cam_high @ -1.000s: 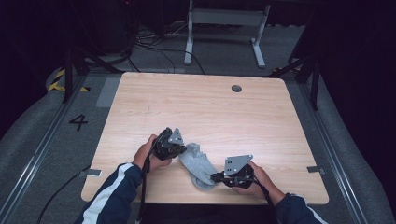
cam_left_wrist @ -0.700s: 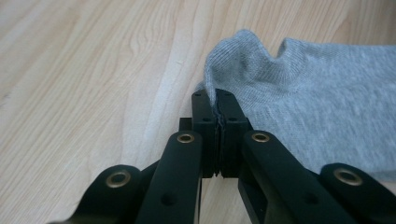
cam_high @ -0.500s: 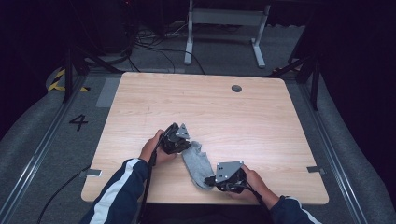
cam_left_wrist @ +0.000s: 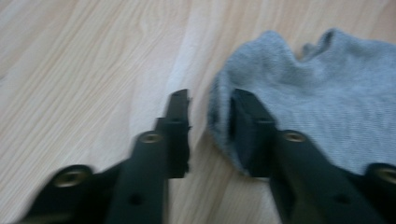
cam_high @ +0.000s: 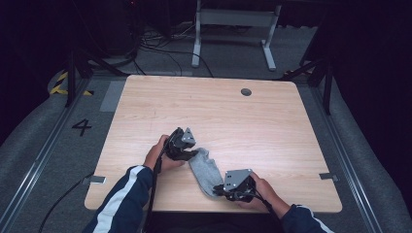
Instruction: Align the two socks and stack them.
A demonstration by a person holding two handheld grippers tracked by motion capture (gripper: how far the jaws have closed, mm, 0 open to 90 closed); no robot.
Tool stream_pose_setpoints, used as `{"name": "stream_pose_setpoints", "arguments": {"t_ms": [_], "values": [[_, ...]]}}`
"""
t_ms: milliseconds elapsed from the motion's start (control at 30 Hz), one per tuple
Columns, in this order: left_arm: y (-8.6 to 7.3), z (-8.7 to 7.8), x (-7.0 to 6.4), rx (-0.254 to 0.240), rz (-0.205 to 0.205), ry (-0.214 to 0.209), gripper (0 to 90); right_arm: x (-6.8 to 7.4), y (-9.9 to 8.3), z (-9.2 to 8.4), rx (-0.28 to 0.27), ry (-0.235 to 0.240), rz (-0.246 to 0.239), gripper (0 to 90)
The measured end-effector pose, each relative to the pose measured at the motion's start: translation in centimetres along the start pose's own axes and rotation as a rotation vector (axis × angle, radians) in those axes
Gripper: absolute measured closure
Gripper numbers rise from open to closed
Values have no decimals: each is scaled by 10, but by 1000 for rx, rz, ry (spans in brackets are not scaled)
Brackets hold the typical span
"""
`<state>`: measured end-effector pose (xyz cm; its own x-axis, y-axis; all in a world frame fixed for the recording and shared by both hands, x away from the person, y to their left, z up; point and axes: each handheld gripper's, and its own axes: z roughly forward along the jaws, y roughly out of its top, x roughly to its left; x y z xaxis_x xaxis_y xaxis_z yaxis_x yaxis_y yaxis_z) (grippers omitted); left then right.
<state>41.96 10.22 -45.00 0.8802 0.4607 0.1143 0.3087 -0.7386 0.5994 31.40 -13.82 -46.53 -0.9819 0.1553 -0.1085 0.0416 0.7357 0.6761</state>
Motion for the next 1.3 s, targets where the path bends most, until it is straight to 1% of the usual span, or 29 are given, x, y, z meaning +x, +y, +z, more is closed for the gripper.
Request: {"name": "stream_pose_setpoints", "arguments": {"t_ms": [67,133,167,200,233,267,300,333,367,400,433,533,600,633,667,733,800,833,867,900,967,1000,1033,1067,1100,1133,1200,1267,1300], "values": [[1,-10,-7,-33,-4,16,527,-2,-1,-2,-14,-1,32,690],[1,-19,-14,-70,9,21,480,-4,-1,-5,-30,0,55,645],[1,-24,-18,-77,11,18,464,-5,-1,-9,-43,2,67,622],[0,-27,-23,-91,6,11,418,-8,-1,-17,-58,-14,69,605],[-1,-29,-28,-102,-3,-4,418,-8,-1,-17,-58,-14,69,605],[-2,-30,-34,-104,-10,-20,411,-11,-1,-22,-65,-29,69,601],[-3,-30,-41,-108,-1,-37,402,-14,-1,-27,-77,-44,74,597],[-6,-28,-55,-107,6,-63,393,-21,0,-37,-110,-76,91,588],[-6,-28,-55,-107,6,-63,387,-21,0,-37,-110,-76,91,588],[-7,-26,-67,-90,17,-76,387,-24,1,-40,-119,-94,92,586],[-7,-24,-75,-83,26,-87,382,-30,2,-43,-131,-122,99,582],[-5,-19,-92,-83,30,-98,378,-41,3,-41,-142,-154,100,584],[-4,-15,-98,-85,19,-132,429,-48,5,-36,-145,-159,103,602],[-4,-13,-100,-88,19,-150,458,-51,7,-32,-147,-161,98,615],[-5,-11,-102,-89,20,-172,511,-57,11,-25,-164,-161,87,647],[-7,-7,-104,-78,25,-190,535,-59,13,-22,-172,-160,89,665],[-11,-5,-105,-62,25,-208,582,-64,17,-11,-186,-140,90,704],[-13,-4,-104,-63,34,-212,591,-65,19,-6,-180,-133,79,721],[-14,-4,-105,-62,26,-224,599,-65,20,-2,-177,-128,70,731],[-15,-4,-104,-63,32,-222,604,-65,21,2,-171,-118,60,745],[-17,-5,-105,-58,29,-218,606,-63,23,13,-127,-111,32,763],[-17,-5,-105,-57,36,-216,607,-63,22,16,-111,-108,26,768],[-18,-5,-106,-59,49,-216,610,-62,19,23,-59,-110,14,787],[-18,-6,-106,-57,54,-218,610,-62,19,23,-59,-110,14,787],[-18,-6,-106,-49,47,-217,613,-62,16,26,-34,-118,11,801],[-19,-6,-105,-56,49,-219,613,-63,14,28,-20,-124,11,814],[-20,-8,-102,-45,69,-215,614,-66,9,27,-35,-116,26,836],[-23,-11,-96,-28,75,-206,614,-66,7,26,-32,-121,25,842],[-24,-13,-93,-22,63,-203,615,-65,6,25,-25,-130,23,844]]}}
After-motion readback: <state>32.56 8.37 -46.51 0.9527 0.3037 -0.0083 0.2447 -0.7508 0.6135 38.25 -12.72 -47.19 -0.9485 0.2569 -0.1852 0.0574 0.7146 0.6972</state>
